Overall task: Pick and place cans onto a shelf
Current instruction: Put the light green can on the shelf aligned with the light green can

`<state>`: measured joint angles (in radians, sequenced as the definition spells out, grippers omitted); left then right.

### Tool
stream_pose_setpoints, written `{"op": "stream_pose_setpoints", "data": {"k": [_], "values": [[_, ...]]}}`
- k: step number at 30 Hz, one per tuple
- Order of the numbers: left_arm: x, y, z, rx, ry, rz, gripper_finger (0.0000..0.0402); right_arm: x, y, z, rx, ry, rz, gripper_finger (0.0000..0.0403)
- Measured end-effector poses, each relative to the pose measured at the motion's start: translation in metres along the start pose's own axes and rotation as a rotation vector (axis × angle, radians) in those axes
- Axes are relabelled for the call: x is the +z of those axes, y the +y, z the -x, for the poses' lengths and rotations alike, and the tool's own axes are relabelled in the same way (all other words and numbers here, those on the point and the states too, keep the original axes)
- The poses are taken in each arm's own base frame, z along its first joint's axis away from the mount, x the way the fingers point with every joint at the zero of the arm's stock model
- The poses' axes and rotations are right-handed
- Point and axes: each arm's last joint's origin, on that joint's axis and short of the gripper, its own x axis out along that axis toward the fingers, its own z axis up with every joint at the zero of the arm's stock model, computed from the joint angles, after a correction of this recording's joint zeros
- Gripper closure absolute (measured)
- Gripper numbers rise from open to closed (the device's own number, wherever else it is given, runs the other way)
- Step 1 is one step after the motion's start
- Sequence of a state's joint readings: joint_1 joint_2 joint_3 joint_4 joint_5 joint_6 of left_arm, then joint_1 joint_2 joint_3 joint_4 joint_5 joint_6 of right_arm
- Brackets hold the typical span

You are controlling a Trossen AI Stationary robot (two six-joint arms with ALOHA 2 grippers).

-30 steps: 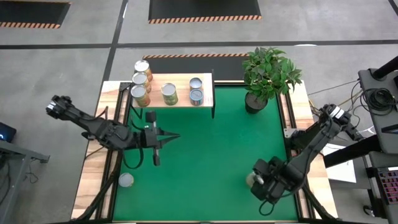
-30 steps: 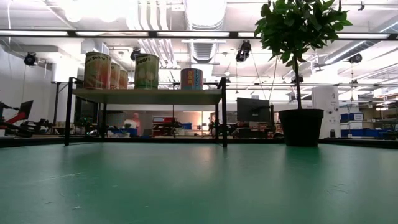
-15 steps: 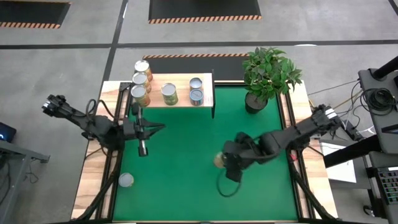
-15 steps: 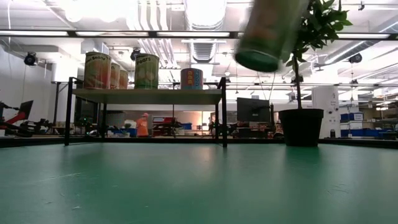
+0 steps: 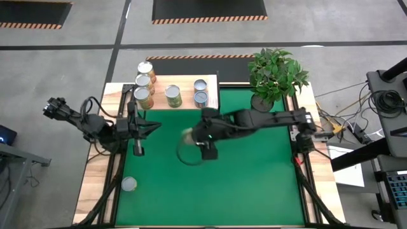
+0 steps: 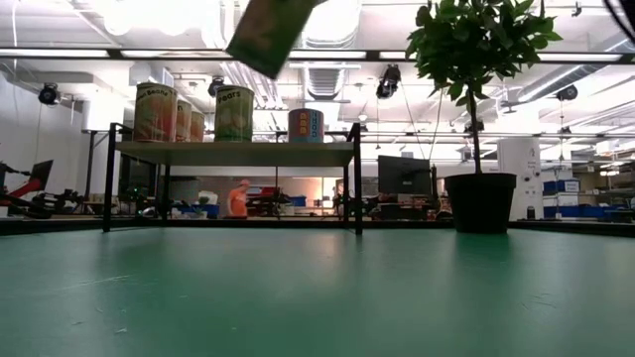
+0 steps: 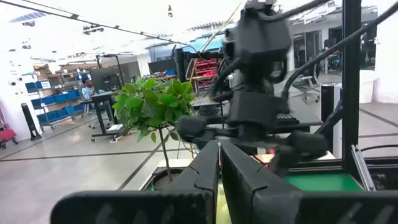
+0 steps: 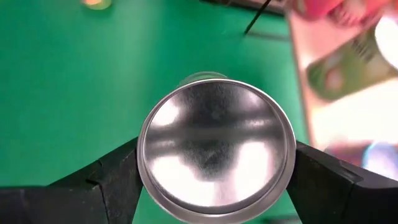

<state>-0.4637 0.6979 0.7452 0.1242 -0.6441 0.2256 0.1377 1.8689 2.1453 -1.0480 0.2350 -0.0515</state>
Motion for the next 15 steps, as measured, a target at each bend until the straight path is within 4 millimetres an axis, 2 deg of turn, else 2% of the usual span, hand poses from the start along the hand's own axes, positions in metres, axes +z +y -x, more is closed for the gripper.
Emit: {"op": "stream_pose_setpoints", "data": {"k": [4, 8, 15], "values": [[0.001, 0.001, 0.001, 0.0, 0.0, -0.011, 0.0402, 0.013, -0.026, -0.012, -0.046, -0.026, 0.072, 0.0093], [0.001, 0.001, 0.001, 0.0, 0.0, -0.04, 0.0402, 0.021, -0.05, -0.025, -0.093, -0.044, 0.073, 0.0093], [0.002, 0.002, 0.002, 0.001, -0.002, -0.081, 0.0402, 0.015, -0.081, -0.041, -0.142, -0.02, 0.058, 0.0092]]}}
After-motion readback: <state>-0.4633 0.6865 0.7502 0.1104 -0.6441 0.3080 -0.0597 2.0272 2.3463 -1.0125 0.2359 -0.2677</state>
